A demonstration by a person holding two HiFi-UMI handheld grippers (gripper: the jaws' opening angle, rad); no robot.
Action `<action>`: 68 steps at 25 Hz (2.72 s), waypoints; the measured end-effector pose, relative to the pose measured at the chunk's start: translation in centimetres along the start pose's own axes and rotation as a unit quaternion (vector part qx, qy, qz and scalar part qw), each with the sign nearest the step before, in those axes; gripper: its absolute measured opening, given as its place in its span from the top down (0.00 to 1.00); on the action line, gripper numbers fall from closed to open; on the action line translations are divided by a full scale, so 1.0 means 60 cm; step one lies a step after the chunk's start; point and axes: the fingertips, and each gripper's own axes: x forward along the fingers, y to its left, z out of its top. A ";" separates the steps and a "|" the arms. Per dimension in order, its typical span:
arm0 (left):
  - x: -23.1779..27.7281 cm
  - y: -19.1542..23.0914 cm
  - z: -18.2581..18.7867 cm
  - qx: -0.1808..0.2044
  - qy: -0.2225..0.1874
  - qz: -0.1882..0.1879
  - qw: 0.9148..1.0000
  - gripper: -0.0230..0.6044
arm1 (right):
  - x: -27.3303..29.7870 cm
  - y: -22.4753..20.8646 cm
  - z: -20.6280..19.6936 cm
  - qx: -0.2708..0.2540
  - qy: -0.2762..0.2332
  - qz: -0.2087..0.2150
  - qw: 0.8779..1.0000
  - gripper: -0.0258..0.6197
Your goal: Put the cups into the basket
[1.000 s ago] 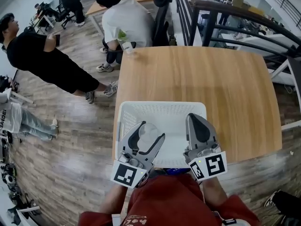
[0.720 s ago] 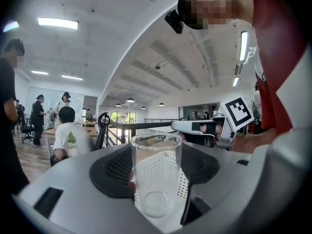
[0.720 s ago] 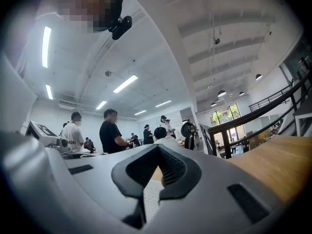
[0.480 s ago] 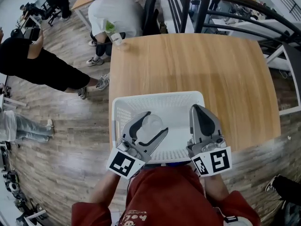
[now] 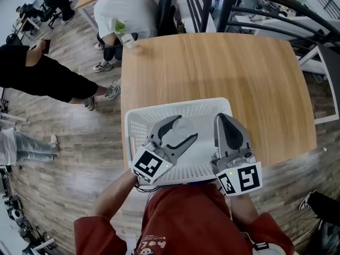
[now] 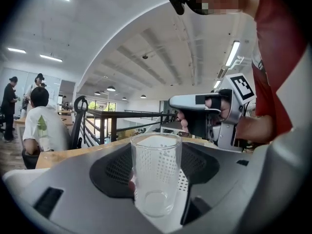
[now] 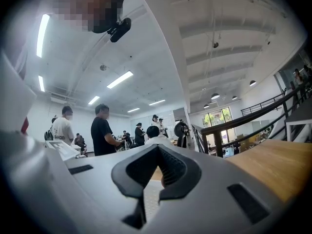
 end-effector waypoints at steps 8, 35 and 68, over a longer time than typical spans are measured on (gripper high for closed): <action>0.054 -0.005 -0.066 0.001 0.063 -0.011 0.998 0.51 | 0.007 0.001 -0.003 0.003 0.003 0.000 1.000 0.95; 0.079 0.021 -0.229 -0.019 0.237 0.095 0.967 0.51 | 0.009 -0.007 -0.006 0.010 0.001 0.001 1.000 0.95; 0.057 0.016 -0.198 -0.057 0.236 0.107 0.964 0.42 | 0.012 -0.004 0.003 0.013 -0.003 0.011 1.000 0.95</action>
